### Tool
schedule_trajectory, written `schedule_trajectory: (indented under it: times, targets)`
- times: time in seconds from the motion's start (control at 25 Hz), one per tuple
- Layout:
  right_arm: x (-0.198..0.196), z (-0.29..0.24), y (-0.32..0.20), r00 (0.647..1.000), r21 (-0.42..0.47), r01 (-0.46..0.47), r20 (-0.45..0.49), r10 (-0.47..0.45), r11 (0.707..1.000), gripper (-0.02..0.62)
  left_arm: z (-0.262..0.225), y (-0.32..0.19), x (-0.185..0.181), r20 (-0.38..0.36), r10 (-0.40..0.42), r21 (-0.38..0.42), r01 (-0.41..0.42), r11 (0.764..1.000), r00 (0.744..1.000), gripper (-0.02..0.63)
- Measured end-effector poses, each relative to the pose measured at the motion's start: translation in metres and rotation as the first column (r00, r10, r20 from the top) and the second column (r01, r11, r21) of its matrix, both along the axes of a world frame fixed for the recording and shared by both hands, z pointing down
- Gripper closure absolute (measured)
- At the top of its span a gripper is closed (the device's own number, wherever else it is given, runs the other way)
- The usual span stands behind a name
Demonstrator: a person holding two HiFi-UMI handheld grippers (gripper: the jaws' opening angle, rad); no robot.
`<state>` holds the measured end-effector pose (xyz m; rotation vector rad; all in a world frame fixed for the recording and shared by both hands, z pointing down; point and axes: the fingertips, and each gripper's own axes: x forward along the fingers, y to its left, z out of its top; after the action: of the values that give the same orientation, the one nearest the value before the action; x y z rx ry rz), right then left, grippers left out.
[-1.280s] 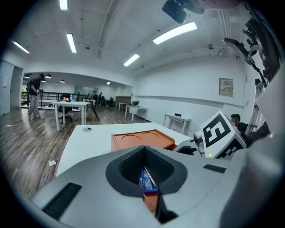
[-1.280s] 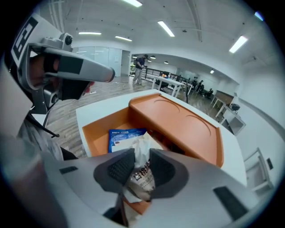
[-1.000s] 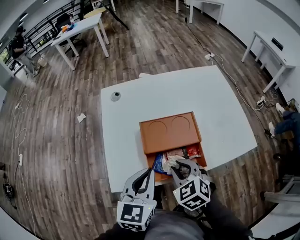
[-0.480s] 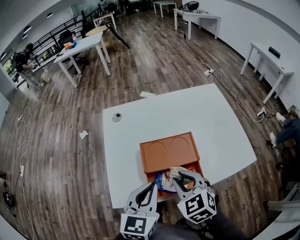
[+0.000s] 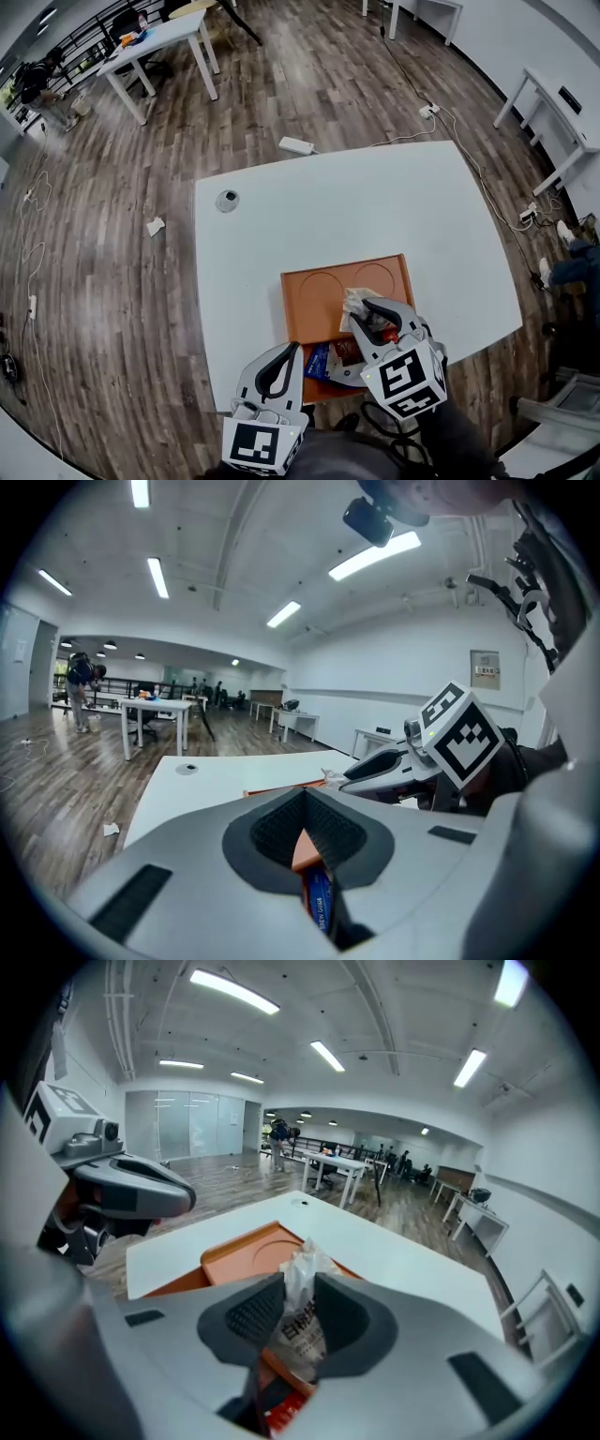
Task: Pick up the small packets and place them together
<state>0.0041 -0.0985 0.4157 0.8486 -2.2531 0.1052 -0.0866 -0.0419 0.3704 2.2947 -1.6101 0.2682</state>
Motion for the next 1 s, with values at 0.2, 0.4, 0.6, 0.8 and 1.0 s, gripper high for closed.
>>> schedule_trajectory:
  times: [0.2,0.4,0.6,0.8,1.0]
  targets:
    - [-0.005,0.018,-0.013,0.999,-0.057,0.006,-0.033,-0.008,0.998,0.488,0.013,-0.006,-0.01,-0.017,-0.033,-0.041,0.033,0.999,0.999,0.603]
    - [-0.01,0.027,-0.017,0.998,-0.063,0.02,-0.05,-0.023,0.998,0.471,0.017,-0.008,-0.013,-0.029,-0.045,-0.066,0.043,0.997,0.999,0.603]
    - [-0.012,0.026,-0.016,1.0,-0.047,0.011,-0.013,-0.012,0.999,0.42,0.019,-0.004,-0.019,-0.012,-0.071,-0.075,0.07,0.995,0.997,0.602]
    - [-0.007,0.003,-0.011,0.999,0.014,-0.022,0.046,0.022,1.0,0.402,0.012,0.005,-0.014,-0.013,-0.049,-0.039,0.049,0.998,0.999,0.603]
    - [0.026,-0.013,-0.003,0.994,0.067,-0.099,0.058,0.095,0.993,0.402,0.003,0.011,0.003,-0.015,-0.017,-0.013,0.017,1.0,1.0,0.603]
